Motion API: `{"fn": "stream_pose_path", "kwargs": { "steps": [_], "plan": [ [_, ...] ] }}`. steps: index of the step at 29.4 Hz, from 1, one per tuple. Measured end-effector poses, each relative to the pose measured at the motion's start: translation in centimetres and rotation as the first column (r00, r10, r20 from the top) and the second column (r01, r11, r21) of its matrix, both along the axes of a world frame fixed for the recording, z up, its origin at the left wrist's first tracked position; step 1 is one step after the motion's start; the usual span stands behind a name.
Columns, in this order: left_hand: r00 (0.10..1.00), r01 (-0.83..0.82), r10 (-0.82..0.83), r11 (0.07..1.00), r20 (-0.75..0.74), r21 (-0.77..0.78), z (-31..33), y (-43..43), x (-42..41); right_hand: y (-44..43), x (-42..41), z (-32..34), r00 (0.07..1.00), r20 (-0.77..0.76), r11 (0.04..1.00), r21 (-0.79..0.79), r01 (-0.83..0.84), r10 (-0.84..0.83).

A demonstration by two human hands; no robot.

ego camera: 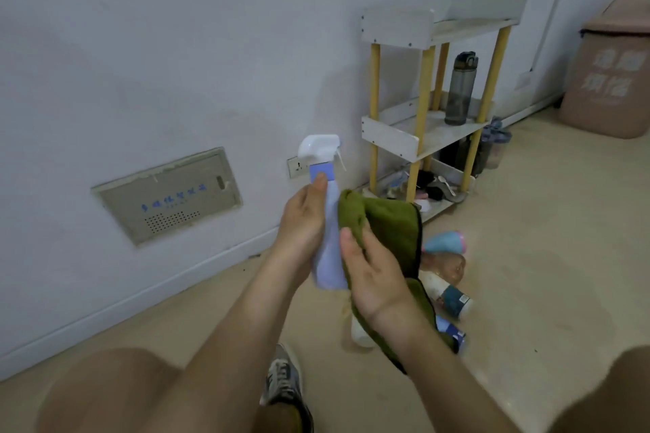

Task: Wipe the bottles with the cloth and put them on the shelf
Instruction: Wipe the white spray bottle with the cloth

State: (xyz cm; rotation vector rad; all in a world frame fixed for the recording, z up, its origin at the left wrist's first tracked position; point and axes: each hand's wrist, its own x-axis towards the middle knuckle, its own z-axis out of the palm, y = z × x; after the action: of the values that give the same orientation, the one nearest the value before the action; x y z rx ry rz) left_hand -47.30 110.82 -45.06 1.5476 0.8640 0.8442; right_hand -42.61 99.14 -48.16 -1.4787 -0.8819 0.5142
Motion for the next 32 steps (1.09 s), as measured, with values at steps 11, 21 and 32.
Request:
{"fn": "stream_pose_path", "kwargs": {
  "steps": [11, 21, 32],
  "plan": [
    [0.993, 0.114, -0.107, 0.984, -0.058, 0.138, -2.8, -3.8, 2.9, 1.2, 2.2, -2.4, 0.979, 0.136, 0.985, 0.108, 0.137, -0.151],
    [0.990, 0.132, -0.141, 0.957, 0.016, 0.256, -3.2, -5.8, 4.0, 2.0, 6.3, 3.7, 0.975, 0.119, 0.976, 0.136, 0.171, -0.188],
    [0.993, 0.109, -0.070, 0.849, -0.094, 0.517, 0.3, -7.8, 4.0, 0.2, 7.7, 5.5, 0.953, -0.271, 0.982, 0.089, 0.167, -0.138]
  ]
}}
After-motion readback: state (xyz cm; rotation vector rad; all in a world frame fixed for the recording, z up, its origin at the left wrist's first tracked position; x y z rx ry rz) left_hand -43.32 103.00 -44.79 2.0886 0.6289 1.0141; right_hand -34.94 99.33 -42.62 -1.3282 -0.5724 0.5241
